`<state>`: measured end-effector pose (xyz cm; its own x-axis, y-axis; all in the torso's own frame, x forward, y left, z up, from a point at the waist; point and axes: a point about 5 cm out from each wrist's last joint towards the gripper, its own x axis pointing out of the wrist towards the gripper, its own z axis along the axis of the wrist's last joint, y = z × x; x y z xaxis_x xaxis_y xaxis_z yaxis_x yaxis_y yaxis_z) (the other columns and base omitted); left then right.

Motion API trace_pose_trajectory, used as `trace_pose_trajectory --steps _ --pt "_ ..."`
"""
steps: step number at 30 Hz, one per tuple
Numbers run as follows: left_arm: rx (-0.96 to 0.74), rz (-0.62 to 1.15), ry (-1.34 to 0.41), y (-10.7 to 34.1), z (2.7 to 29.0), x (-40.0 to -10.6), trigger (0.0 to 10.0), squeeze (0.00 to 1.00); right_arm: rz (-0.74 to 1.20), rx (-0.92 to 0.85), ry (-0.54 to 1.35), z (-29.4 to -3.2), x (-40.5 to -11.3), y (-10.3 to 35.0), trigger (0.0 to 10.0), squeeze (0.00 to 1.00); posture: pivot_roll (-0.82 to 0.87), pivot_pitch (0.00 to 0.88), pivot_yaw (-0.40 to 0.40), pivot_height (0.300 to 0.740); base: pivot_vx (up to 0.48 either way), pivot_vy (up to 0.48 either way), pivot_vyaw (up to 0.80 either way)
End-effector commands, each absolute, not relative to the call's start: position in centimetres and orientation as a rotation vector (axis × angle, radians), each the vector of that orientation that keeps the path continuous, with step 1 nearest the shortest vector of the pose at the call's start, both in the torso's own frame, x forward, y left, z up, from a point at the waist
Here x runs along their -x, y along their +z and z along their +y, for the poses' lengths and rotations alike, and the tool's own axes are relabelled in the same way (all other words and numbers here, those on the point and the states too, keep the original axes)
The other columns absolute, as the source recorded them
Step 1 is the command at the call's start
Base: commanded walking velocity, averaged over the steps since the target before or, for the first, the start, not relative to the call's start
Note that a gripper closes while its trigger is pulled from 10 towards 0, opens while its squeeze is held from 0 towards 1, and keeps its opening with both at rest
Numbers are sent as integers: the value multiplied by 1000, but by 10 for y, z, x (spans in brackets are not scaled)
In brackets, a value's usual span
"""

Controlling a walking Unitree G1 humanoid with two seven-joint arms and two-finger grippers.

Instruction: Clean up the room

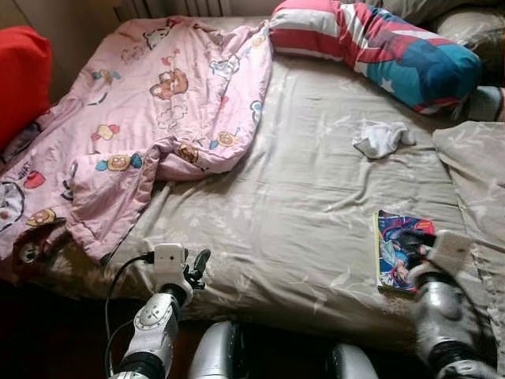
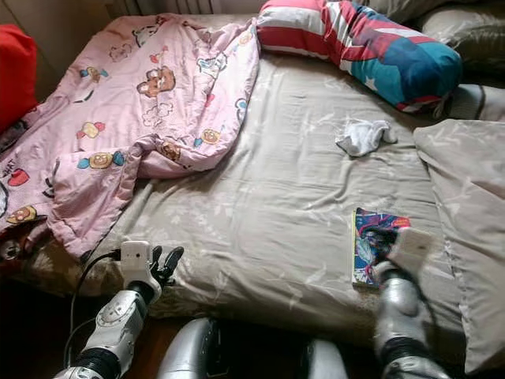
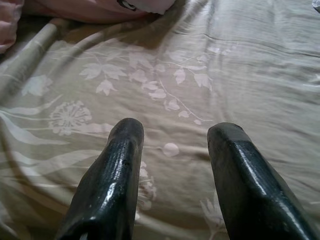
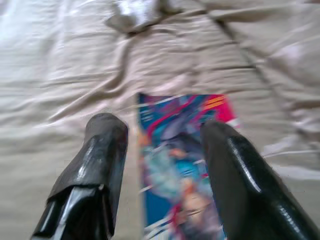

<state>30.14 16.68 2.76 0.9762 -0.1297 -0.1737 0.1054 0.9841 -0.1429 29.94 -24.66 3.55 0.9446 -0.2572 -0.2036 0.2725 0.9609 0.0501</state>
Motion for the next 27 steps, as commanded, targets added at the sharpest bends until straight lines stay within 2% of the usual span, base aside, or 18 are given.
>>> trace_pose_trajectory --steps 1,4,10,15,27 --pt "126 213 -108 22 171 -297 10000 0 195 -70 -198 -231 -294 27 10000 0 -60 192 108 654 0 0 0" --pt "131 213 -105 22 170 -298 10000 0 198 -45 -99 -208 -289 20 10000 0 -66 188 101 654 0 0 0" --pt "156 246 -80 16 169 -295 10000 0 253 -20 -9 -191 -281 7 10000 0 -69 170 79 654 0 0 0" --pt "179 280 -41 9 174 -290 10000 0 285 21 29 -188 -280 4 10000 0 -72 155 68 658 0 0 0" --pt "209 380 19 -9 181 -277 10000 0 395 -2 27 -183 -275 -9 10000 0 -74 110 65 723 0 0 0"
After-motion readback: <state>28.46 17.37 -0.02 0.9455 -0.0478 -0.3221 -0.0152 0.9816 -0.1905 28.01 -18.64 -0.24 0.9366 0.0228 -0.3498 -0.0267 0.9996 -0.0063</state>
